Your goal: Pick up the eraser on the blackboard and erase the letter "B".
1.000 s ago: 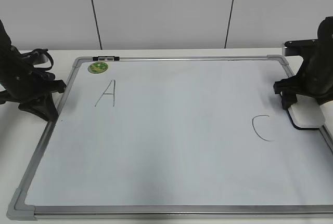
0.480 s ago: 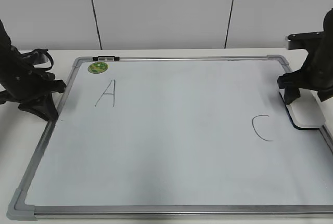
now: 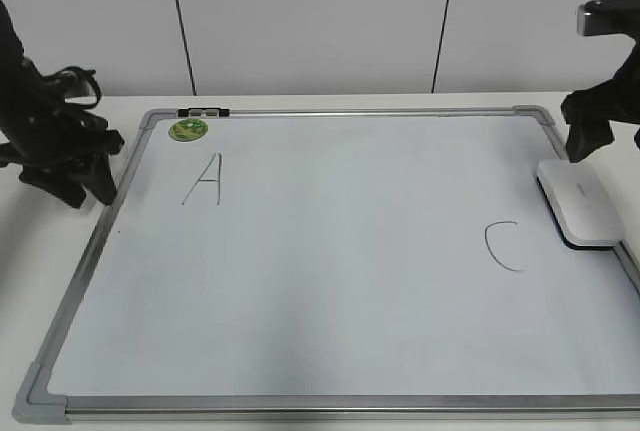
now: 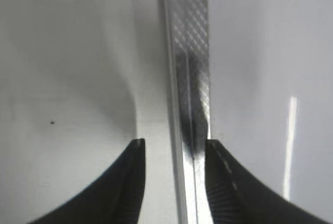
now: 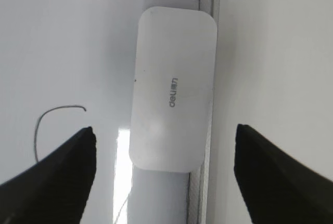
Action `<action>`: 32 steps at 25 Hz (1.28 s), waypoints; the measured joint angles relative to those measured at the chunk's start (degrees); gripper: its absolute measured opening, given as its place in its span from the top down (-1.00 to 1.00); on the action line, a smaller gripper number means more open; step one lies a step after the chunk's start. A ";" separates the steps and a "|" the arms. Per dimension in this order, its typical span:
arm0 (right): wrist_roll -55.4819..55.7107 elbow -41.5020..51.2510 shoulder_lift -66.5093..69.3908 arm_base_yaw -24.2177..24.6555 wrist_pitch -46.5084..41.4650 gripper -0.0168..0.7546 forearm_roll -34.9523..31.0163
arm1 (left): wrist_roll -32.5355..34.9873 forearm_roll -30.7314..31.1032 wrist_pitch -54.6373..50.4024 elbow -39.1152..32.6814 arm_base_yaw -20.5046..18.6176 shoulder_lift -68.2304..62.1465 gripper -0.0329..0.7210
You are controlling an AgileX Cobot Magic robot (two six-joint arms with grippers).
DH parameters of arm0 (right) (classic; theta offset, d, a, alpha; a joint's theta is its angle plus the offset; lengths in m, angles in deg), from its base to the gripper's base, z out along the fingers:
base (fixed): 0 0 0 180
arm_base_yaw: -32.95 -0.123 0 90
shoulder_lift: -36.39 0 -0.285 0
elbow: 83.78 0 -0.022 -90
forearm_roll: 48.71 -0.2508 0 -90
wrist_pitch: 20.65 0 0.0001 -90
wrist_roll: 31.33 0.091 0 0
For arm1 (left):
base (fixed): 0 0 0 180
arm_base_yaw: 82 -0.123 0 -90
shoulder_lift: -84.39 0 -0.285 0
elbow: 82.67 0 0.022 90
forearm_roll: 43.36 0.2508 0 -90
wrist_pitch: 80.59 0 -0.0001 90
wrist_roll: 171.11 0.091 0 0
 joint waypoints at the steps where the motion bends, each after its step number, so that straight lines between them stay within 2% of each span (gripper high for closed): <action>1: -0.51 0.00 -0.84 0.00 -1.08 -0.63 -0.61 | 0.00 0.05 -1.57 1.98 0.00 0.00 -0.03; 7: -3.68 0.00 -7.56 0.00 -9.41 -0.59 -5.00 | 0.00 0.20 -11.22 10.22 0.00 2.96 -0.12; 14: -4.35 0.00 -15.82 0.00 -19.38 -0.59 -5.93 | -0.80 0.29 -12.49 9.44 0.00 14.27 -0.12; 23: -4.57 0.68 -26.68 0.00 -22.00 -0.58 -7.52 | -2.36 0.54 -13.06 -8.34 0.00 38.76 -0.12; 32: -5.14 8.69 -43.89 0.00 -22.69 -0.58 -8.46 | -2.48 1.60 -13.70 -26.11 0.00 61.45 -0.12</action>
